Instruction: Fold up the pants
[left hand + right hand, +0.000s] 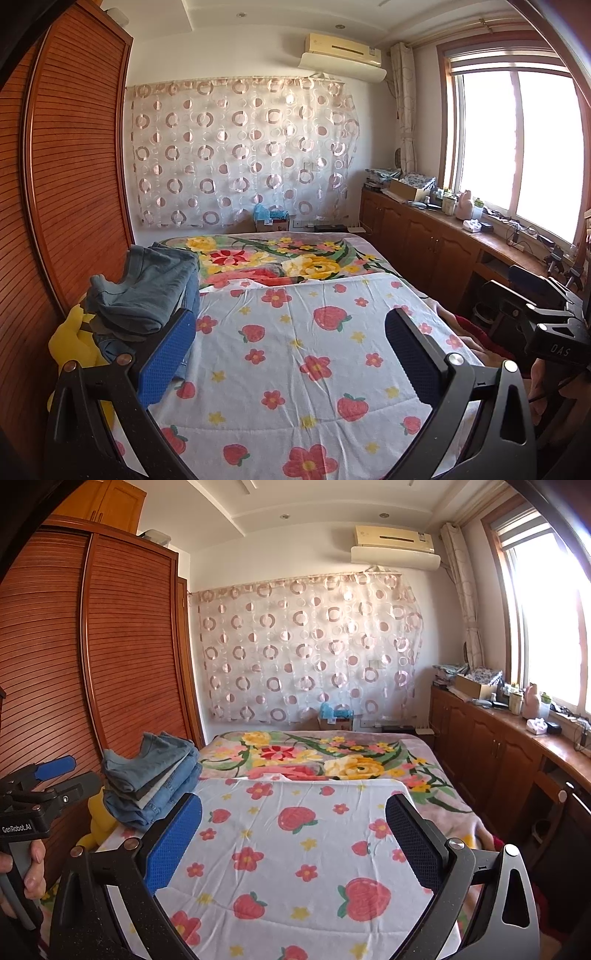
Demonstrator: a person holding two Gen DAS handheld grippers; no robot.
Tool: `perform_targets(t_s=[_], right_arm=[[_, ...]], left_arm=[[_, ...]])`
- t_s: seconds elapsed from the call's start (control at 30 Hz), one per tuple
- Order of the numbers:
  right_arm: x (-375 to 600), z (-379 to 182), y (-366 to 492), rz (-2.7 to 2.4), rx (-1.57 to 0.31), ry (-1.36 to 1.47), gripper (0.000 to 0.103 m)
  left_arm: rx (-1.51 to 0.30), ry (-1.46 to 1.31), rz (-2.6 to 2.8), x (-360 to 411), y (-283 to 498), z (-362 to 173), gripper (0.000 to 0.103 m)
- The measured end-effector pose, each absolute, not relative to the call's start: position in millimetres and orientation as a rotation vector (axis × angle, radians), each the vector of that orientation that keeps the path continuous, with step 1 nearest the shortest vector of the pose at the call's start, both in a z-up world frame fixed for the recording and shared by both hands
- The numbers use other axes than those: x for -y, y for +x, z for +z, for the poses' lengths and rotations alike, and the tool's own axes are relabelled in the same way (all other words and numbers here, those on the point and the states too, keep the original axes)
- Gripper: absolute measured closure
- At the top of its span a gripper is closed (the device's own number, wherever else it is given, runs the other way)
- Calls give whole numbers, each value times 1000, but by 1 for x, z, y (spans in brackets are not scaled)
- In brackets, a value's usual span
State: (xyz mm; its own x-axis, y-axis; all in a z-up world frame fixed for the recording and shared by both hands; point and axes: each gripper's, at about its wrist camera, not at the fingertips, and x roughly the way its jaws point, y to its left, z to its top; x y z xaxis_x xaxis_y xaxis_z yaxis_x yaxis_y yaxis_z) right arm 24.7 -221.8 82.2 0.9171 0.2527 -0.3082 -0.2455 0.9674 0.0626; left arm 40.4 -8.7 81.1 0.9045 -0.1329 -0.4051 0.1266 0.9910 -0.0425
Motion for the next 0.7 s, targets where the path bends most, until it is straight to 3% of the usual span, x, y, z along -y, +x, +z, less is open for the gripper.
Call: perform_targets(t_s=[0.7], right_arm=[[223, 82, 24, 262, -325, 16, 3]], left_arm=[[-421, -16, -127, 2, 41, 78, 1]])
